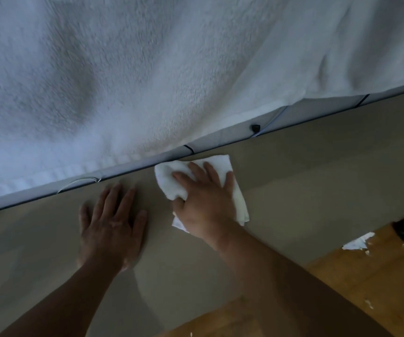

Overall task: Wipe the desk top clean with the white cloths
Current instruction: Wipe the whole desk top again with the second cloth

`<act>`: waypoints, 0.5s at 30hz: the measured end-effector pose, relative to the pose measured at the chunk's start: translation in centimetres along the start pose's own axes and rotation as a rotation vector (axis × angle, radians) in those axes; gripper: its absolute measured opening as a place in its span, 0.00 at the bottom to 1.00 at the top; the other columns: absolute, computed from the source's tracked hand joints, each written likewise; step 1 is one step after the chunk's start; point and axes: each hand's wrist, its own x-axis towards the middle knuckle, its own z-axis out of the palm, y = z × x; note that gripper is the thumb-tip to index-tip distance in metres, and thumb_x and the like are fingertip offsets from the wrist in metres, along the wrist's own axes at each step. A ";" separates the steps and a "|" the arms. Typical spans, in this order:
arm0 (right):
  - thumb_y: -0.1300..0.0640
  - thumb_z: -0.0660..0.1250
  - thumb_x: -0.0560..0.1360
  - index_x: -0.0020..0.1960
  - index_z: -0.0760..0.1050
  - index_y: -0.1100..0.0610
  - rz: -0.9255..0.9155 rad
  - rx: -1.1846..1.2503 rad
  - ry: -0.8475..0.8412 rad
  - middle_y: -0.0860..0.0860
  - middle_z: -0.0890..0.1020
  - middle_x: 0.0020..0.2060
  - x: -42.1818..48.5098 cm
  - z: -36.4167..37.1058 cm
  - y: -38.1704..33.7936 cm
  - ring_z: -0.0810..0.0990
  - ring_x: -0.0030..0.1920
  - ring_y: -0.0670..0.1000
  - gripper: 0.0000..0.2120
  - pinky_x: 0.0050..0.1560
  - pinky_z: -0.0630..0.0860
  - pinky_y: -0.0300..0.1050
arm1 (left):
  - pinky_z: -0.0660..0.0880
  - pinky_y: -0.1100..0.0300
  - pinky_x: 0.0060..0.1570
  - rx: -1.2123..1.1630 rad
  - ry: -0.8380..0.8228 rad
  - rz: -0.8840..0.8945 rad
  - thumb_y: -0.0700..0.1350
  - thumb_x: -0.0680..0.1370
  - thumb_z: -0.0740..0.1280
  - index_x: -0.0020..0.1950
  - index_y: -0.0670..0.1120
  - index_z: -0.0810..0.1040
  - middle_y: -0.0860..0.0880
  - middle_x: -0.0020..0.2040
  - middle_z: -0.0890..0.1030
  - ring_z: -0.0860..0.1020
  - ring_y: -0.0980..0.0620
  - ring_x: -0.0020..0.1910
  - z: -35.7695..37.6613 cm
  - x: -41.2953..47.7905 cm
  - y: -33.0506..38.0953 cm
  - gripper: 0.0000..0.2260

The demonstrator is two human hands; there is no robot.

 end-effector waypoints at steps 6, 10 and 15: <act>0.40 0.54 0.76 0.77 0.65 0.39 0.239 -0.058 0.047 0.47 0.65 0.79 0.8 -3.7 9.8 0.60 0.80 0.55 0.29 0.74 0.54 0.76 | 0.51 0.40 0.80 0.008 -0.013 -0.011 0.66 0.80 0.43 0.82 0.56 0.61 0.49 0.83 0.61 0.55 0.48 0.83 0.0 0.1 0.1 0.32; 0.41 0.60 0.79 0.74 0.67 0.41 0.456 0.011 0.150 0.49 0.68 0.76 2.7 -5.3 14.9 0.63 0.76 0.56 0.24 0.72 0.55 0.78 | 0.49 0.40 0.80 0.014 -0.023 -0.014 0.66 0.79 0.40 0.83 0.58 0.57 0.50 0.84 0.58 0.53 0.49 0.83 0.0 0.2 0.2 0.33; 0.43 0.67 0.76 0.74 0.62 0.45 0.658 0.013 0.093 0.56 0.63 0.74 3.1 -4.4 9.5 0.56 0.77 0.67 0.29 0.67 0.52 0.87 | 0.52 0.37 0.78 0.038 -0.010 -0.006 0.66 0.80 0.41 0.82 0.58 0.60 0.47 0.83 0.61 0.55 0.46 0.83 0.0 0.5 0.4 0.32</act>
